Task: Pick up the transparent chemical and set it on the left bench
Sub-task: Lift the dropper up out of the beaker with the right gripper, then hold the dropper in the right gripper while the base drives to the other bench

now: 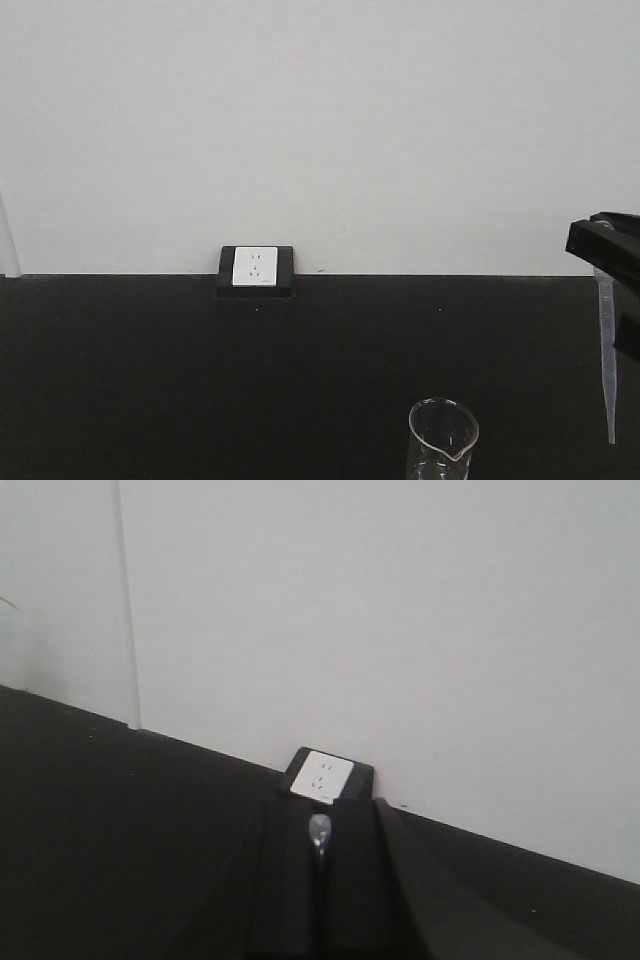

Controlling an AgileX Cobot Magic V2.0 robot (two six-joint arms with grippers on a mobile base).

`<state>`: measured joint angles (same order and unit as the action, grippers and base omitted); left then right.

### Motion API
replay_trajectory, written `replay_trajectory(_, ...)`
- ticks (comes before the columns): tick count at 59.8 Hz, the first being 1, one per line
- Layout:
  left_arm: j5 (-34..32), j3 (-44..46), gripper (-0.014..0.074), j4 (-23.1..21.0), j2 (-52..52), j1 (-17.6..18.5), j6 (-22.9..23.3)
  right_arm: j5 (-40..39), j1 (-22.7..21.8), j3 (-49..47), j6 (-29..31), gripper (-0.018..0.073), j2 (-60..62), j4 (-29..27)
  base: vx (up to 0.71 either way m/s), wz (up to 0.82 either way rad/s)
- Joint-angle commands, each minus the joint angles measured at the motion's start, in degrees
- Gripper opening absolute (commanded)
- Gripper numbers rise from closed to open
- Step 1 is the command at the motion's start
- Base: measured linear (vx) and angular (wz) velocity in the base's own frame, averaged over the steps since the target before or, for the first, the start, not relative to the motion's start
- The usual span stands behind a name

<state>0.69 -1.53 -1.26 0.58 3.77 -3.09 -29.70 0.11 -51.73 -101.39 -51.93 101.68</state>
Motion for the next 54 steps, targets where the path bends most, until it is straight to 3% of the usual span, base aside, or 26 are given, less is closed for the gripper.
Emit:
replay_trajectory(1,-4.49,-0.93,-0.0003,-0.04,1.10,0.10,0.45,3.14,-0.30,-1.38,-0.46,-0.0003,0.79,0.73,0.00,0.00)
replay_trajectory(54,-4.49,-0.93,-0.0003,-0.04,1.10,0.10,0.45,2.96,-0.25,-1.38,-0.46,-0.0003,0.79,0.73,0.00,0.00)
